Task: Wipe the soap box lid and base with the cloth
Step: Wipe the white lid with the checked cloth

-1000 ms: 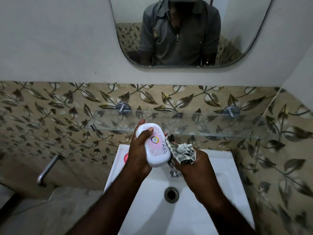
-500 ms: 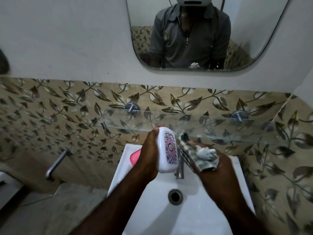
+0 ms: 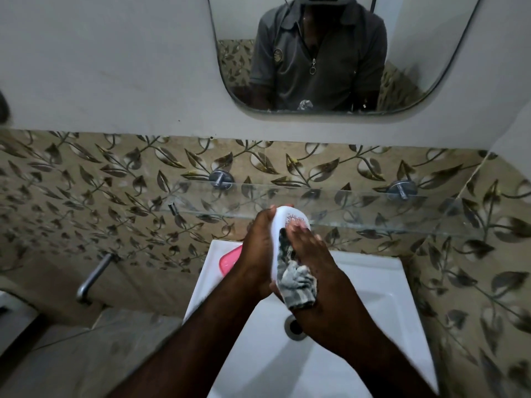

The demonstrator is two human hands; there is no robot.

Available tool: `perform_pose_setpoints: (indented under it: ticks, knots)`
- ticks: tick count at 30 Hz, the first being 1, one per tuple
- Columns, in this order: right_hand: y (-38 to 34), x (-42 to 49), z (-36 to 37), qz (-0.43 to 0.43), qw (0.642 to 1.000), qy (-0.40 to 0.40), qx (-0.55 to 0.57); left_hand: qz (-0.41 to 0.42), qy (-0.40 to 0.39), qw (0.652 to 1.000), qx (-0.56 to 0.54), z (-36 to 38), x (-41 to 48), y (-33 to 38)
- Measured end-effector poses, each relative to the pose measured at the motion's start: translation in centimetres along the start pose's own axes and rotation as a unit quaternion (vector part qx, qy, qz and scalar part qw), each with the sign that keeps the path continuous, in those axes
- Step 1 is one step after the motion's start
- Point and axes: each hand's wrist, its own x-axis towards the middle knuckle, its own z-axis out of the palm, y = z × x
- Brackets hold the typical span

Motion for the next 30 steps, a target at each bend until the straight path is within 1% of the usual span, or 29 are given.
perform_pose_setpoints:
  ticks: [1,2,5,7,9,11,13,14,15,17,18,20,22,24,25,26,27,29,30]
  knots:
    - [0.3,0.1,0.0,-0.024,1.0,-0.002,-0.007,-0.01,0.002,1.0,-0.008,-0.1,0.0,-0.2]
    - [0.5,0.5,-0.2,-0.024,1.0,-0.004,0.013,-0.021,0.001,1.0,-0.014,-0.2,0.0,-0.4]
    - [0.8,2.3,-1.6,0.04,0.994,0.008,0.102,-0.032,-0.038,0.998,-0.024,-0.1,-0.3,-1.0]
    - [0.5,3.0,-2.0,0.046,0.995,0.02,0.091,-0.031,-0.051,0.998,-0.012,0.2,-0.3,-0.5]
    - [0.0,2.7,-1.4,0.002,1.0,0.014,0.026,-0.026,-0.046,0.999,-0.013,0.1,-0.2,0.4]
    - [-0.1,1.9,-0.4,-0.044,0.999,-0.014,-0.023,-0.025,-0.034,0.999,-0.006,-0.3,-0.1,0.9]
    - [0.2,1.4,0.0,-0.069,0.997,-0.032,-0.023,-0.033,-0.027,0.999,0.005,-0.6,-0.3,0.8]
    - [0.4,1.6,-0.2,-0.072,0.997,-0.027,-0.001,-0.037,-0.028,0.999,0.006,-0.7,-0.4,0.5]
    - [0.6,1.8,-0.5,-0.057,0.998,-0.017,0.036,-0.038,-0.035,0.999,0.009,-0.7,-0.6,0.2]
    - [0.9,2.6,-1.5,0.016,0.992,0.007,0.125,-0.044,-0.053,0.997,0.028,-0.7,-1.0,-0.4]
    - [1.0,2.7,-2.0,0.041,0.989,0.013,0.14,-0.049,-0.059,0.996,0.035,-0.6,-1.0,-0.6]
    - [1.0,2.2,-2.1,0.02,0.997,0.011,0.079,-0.059,-0.068,0.996,0.029,-0.5,-1.2,-0.5]
    - [0.7,1.3,-1.3,-0.041,0.999,-0.007,-0.001,-0.062,-0.062,0.996,0.015,-0.5,-1.0,0.1]
    - [0.2,0.8,-0.8,-0.089,0.995,-0.034,-0.03,-0.067,-0.059,0.996,0.01,-0.2,-0.9,0.5]
    - [0.2,0.9,-1.0,-0.096,0.994,-0.047,-0.029,-0.066,-0.061,0.996,0.005,-0.2,-0.8,0.5]
    - [0.4,1.3,-1.3,-0.09,0.995,-0.046,-0.018,-0.063,-0.062,0.996,0.003,0.0,-0.8,0.3]
    - [0.8,1.7,-1.8,-0.065,0.997,-0.029,0.004,-0.062,-0.065,0.996,0.006,0.2,-0.9,-0.1]
    - [1.2,2.7,-2.8,0.022,0.997,0.034,0.069,-0.066,-0.066,0.995,0.023,0.6,-1.4,-0.9]
    - [1.2,2.9,-3.0,0.049,0.994,0.053,0.085,-0.064,-0.065,0.996,0.022,0.8,-1.5,-1.2]
